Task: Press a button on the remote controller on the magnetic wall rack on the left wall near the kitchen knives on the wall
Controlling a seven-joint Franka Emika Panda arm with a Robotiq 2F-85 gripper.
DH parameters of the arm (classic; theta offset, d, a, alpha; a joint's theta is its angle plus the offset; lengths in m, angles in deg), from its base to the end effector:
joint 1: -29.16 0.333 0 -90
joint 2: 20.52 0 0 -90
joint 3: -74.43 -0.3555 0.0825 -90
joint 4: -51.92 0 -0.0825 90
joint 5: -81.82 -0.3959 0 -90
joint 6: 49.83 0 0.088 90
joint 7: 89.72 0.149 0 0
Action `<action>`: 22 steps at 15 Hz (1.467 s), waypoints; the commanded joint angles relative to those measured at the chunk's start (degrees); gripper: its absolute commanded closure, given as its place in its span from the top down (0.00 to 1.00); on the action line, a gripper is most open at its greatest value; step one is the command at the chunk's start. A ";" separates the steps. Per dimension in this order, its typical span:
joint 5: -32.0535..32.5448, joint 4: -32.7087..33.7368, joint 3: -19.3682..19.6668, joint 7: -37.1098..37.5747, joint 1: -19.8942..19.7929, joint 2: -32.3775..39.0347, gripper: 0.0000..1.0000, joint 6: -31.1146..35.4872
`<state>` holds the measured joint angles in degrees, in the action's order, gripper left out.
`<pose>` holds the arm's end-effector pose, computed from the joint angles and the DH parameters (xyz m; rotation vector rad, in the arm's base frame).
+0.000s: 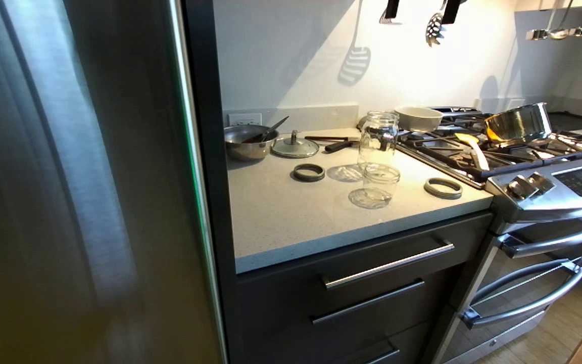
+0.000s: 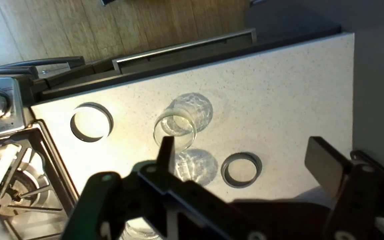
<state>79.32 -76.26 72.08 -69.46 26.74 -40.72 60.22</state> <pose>0.4501 0.0055 0.5056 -3.0549 0.5738 -0.0477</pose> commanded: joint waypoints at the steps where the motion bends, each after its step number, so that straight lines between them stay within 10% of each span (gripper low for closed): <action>1: -5.59 -1.09 2.60 -1.87 -0.25 2.05 1.00 6.46; 22: -2.66 0.37 1.20 -0.64 -0.42 1.62 1.00 3.92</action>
<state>76.70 -76.03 73.39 -70.05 26.46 -39.13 64.32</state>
